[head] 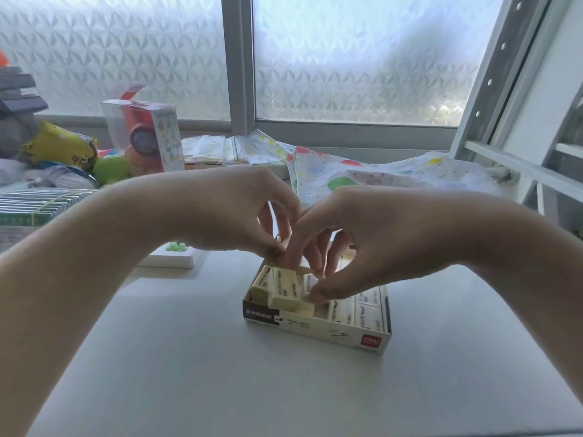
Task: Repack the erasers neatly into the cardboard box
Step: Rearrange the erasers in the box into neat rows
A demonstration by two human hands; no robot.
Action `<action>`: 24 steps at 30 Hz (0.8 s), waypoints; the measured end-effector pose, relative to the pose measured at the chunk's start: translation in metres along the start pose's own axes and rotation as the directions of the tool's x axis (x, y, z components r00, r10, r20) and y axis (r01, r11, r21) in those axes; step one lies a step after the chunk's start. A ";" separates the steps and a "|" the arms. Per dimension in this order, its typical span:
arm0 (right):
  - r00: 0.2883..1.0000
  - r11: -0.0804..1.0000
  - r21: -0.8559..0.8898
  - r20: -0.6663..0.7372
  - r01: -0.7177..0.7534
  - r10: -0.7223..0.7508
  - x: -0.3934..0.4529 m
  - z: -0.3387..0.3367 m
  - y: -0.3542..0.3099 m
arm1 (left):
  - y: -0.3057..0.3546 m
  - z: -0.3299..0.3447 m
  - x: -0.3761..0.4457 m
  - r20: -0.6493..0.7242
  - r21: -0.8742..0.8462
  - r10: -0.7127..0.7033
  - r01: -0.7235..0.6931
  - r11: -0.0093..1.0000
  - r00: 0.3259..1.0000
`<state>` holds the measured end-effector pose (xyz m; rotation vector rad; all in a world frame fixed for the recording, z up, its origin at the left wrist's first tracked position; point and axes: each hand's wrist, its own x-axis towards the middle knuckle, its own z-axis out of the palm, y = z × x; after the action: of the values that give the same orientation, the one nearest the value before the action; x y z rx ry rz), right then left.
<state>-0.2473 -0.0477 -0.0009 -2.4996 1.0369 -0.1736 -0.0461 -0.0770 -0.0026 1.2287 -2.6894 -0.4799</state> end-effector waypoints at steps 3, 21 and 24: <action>1.000 0.999 -0.046 0.004 -0.028 0.028 0.001 0.002 0.000 | -0.001 0.000 0.000 -0.002 -0.002 -0.006 0.006 1.000 1.000; 0.989 0.984 -0.126 0.055 -0.130 0.137 0.001 -0.003 0.001 | 0.001 -0.001 -0.001 -0.015 -0.022 -0.063 0.063 0.998 0.998; 0.996 0.989 -0.113 0.006 -0.093 0.094 -0.003 -0.011 0.006 | 0.004 -0.002 -0.003 -0.041 -0.032 -0.044 0.042 0.999 0.998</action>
<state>-0.2557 -0.0532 0.0064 -2.5413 1.1875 -0.0750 -0.0467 -0.0727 0.0011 1.2759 -2.6153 -0.4944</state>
